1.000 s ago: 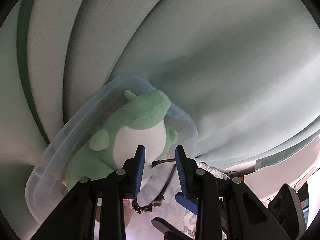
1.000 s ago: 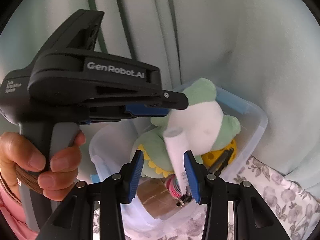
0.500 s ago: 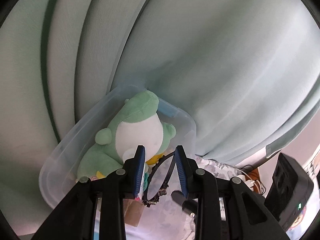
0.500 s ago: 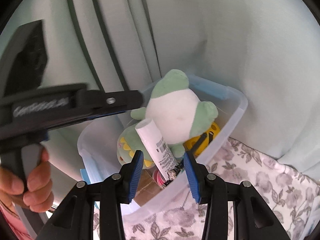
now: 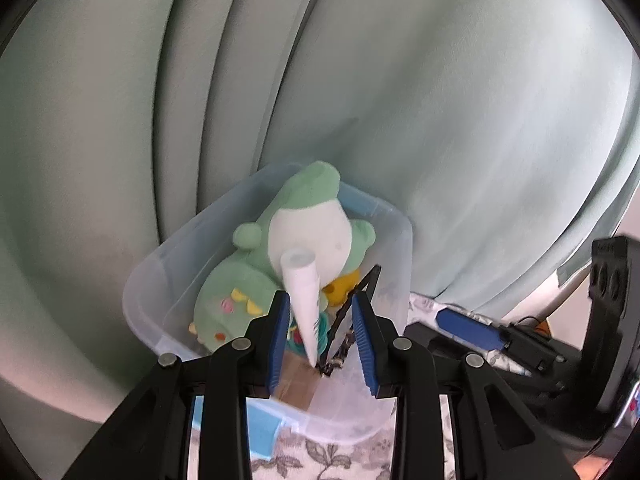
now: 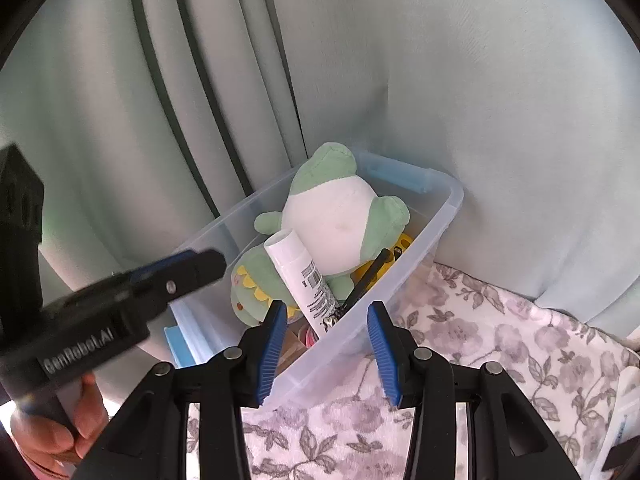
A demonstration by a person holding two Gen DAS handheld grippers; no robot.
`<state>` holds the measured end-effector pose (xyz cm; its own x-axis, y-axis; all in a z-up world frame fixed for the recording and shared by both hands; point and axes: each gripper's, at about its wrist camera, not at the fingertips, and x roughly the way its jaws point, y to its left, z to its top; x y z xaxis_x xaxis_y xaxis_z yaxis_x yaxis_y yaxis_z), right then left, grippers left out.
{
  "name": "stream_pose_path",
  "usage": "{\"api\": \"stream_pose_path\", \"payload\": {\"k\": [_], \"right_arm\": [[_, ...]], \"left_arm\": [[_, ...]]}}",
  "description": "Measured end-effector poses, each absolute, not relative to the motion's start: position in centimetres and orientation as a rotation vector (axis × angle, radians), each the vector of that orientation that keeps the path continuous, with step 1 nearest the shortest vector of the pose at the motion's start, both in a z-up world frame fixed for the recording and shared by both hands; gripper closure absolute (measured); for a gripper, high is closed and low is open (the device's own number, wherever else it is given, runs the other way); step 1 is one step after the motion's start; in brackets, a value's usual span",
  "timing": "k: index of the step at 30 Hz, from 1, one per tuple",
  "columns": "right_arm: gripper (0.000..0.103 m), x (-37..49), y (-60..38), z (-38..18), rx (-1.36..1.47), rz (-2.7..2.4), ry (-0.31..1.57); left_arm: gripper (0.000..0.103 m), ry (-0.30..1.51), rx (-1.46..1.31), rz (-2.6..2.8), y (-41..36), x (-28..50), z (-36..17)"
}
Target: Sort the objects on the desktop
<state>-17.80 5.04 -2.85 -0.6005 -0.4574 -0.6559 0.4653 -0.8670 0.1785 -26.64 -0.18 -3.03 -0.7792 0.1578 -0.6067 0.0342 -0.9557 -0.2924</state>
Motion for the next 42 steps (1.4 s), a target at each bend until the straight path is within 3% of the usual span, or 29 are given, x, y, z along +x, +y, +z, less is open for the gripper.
{"api": "stream_pose_path", "payload": {"k": [7,9,20,31,34,38,42], "right_arm": [[0.057,-16.5,4.6,-2.9,1.004,-2.437,0.013],[0.057,-16.3,4.4,-2.8,1.012,-2.44,0.009],[0.051,-15.0,4.5,-3.2,1.046,-2.478,-0.007],[0.045,-14.0,5.2,-3.1,1.062,-2.49,-0.016],[0.044,-13.9,5.5,-3.2,1.066,-2.495,-0.004],[0.032,-14.1,6.2,-3.4,1.081,-2.498,-0.023],[0.03,-14.2,6.7,-3.7,1.092,-2.485,-0.053]], "left_arm": [[0.061,-0.455,-1.028,2.914,0.0,-24.4,-3.9],[0.052,-0.473,-1.026,2.932,-0.1,-23.9,-3.9],[0.037,-0.443,-1.047,3.042,0.1,-21.4,-4.2],[0.036,-0.404,-1.06,3.066,0.3,-20.3,-4.3],[0.031,-0.396,-1.076,3.067,0.4,-20.3,-4.4],[0.031,-0.408,-1.077,3.061,0.4,-20.1,-4.6],[0.024,-0.39,-1.092,3.076,0.3,-20.0,-4.7]]}}
